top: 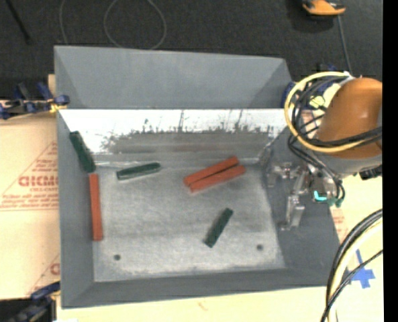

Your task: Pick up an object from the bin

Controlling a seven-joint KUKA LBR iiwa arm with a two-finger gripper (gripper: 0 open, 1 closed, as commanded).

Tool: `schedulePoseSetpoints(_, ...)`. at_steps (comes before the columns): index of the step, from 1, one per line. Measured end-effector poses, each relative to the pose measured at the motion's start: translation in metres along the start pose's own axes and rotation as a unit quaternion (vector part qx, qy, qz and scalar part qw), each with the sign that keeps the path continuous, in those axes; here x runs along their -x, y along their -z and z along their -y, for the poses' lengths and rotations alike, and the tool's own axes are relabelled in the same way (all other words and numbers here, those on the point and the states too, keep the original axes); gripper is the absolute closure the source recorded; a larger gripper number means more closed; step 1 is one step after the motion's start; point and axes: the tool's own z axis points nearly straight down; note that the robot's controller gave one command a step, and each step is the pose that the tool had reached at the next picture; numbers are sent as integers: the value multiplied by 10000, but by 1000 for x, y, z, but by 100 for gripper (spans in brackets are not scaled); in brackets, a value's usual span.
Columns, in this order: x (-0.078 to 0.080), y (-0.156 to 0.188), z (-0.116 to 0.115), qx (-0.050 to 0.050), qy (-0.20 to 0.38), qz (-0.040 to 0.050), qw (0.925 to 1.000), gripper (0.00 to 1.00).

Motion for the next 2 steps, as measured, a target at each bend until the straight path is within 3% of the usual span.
schedulePoseSetpoints(1, -29, -91, -85, 17, -1124, 6, 9937, 0)
schedulePoseSetpoints(2, -29, -89, -81, 0, -1115, 25, 9938, 100)
